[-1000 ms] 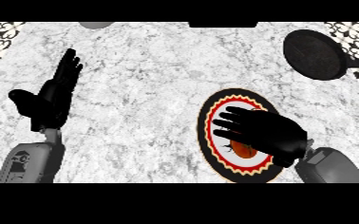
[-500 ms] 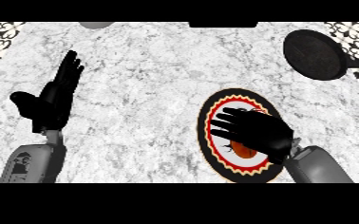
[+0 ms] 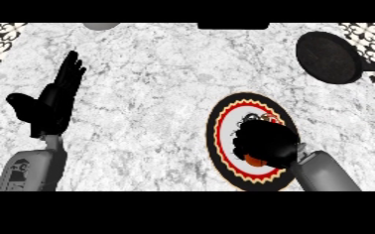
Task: Pick the tomato from the plate and place it in the pan
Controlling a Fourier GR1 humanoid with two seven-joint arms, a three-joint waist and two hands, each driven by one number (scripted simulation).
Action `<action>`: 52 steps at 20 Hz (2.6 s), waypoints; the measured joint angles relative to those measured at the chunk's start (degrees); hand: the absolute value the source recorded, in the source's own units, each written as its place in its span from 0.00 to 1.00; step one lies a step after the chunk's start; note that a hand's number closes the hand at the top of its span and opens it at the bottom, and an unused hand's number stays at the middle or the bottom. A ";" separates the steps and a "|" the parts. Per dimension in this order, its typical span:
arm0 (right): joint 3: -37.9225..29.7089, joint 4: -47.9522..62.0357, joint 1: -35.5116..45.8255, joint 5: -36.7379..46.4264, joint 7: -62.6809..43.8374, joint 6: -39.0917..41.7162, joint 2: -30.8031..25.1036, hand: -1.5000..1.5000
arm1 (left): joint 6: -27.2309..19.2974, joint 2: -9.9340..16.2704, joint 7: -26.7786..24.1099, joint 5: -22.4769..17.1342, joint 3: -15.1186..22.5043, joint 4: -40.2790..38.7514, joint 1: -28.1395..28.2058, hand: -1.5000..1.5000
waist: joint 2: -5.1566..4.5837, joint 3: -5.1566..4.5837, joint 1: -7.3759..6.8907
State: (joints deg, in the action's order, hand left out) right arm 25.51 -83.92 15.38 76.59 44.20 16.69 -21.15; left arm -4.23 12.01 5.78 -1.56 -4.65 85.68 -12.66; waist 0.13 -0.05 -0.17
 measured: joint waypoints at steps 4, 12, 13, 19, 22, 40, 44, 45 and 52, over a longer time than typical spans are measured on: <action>-1.67 1.48 0.29 0.87 0.04 -0.03 1.26 1.00 | 0.01 -0.62 -0.44 0.57 -0.05 0.28 0.44 0.50 | 0.01 -0.02 0.06; -14.32 2.47 -3.62 -1.55 -25.82 9.57 13.05 1.00 | -0.35 -0.03 0.15 0.41 -1.09 0.88 1.01 0.50 | 0.58 -0.38 1.49; -15.82 1.44 -3.95 -1.57 -28.97 9.54 14.51 1.00 | -0.35 -0.03 0.28 0.51 -0.98 1.09 1.18 0.50 | 0.55 -0.34 1.51; -20.12 -10.26 -3.91 -3.76 -41.12 4.32 19.56 1.00 | 0.14 -0.29 -0.73 0.32 -1.03 0.09 1.31 0.50 | 0.30 -0.06 1.40; -21.09 -16.75 -4.31 -6.62 -45.44 3.32 20.37 1.00 | 0.06 -0.33 -0.37 0.36 -1.13 -0.10 0.71 0.50 | 0.21 -0.01 1.16; -51.69 3.05 17.53 -27.12 -44.88 -4.02 9.58 1.00 | 1.08 -0.74 -0.69 0.46 -1.06 -1.01 -1.11 0.50 | -0.51 0.10 -0.72; -55.79 17.80 21.61 -27.04 -37.83 -9.98 2.49 1.00 | 0.77 -1.59 -0.95 1.05 -0.12 -0.54 -1.11 0.50 | -0.82 0.14 -1.46; -56.51 21.23 22.43 -26.57 -36.26 -11.74 0.79 1.00 | 1.01 -1.43 -1.18 1.03 -0.18 -0.73 -1.10 0.50 | -0.96 0.16 -1.72; -59.04 41.12 26.91 -22.15 -28.02 -23.97 -8.25 1.00 | 1.10 -2.13 -1.33 1.35 0.63 -1.33 -2.87 0.50 | -1.82 0.30 -3.36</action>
State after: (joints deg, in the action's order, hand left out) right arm -33.53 -42.80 42.29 54.45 16.17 -7.29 -29.40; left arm -3.13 9.88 4.45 -0.20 -4.01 84.35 -15.53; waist -1.69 0.25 -3.53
